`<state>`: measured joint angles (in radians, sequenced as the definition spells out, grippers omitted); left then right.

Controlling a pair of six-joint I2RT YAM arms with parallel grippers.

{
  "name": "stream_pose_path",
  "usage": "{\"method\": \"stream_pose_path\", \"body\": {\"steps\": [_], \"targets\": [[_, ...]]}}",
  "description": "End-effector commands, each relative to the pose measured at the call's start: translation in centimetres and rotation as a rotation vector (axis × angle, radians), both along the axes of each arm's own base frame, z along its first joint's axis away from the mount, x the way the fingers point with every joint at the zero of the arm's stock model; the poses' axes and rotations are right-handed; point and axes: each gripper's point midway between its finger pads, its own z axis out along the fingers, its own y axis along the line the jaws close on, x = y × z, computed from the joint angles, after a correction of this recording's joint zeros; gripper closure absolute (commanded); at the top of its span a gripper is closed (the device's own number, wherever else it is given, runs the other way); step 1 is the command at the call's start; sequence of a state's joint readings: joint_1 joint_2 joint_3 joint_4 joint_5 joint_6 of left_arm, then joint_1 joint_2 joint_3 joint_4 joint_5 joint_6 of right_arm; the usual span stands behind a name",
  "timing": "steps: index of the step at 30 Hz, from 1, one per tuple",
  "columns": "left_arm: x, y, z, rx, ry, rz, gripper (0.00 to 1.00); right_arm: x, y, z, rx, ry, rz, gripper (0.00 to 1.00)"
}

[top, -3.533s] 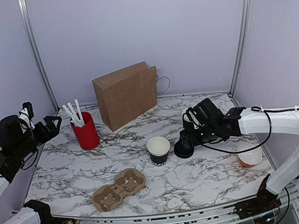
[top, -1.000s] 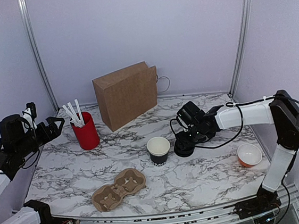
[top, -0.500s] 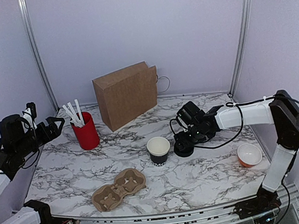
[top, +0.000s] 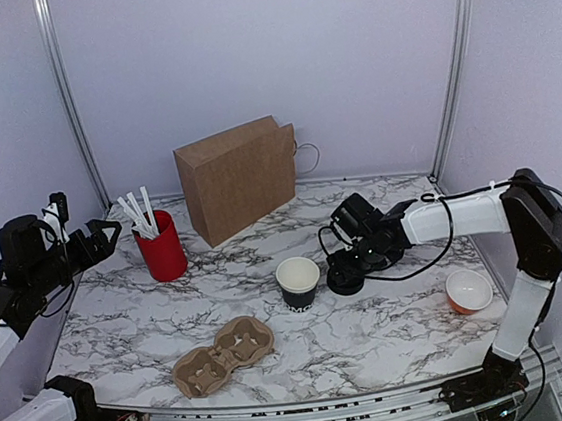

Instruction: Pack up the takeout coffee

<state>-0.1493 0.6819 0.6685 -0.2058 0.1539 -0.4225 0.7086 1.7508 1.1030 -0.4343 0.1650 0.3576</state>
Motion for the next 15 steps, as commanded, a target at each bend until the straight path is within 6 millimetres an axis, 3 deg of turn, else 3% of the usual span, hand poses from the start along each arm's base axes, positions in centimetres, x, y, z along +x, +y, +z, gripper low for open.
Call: {"method": "stream_pose_path", "body": {"steps": [1, 15], "targets": [[0.3, -0.1, 1.4, -0.002, -0.045, -0.009, 0.01, 1.1, 0.7, 0.0, 0.011, -0.015, -0.002, 0.21], [0.4, -0.1, 1.2, -0.004, -0.039, -0.011, 0.01, 1.4, 0.8, 1.0, 0.022, -0.036, -0.010, 0.30]]}}
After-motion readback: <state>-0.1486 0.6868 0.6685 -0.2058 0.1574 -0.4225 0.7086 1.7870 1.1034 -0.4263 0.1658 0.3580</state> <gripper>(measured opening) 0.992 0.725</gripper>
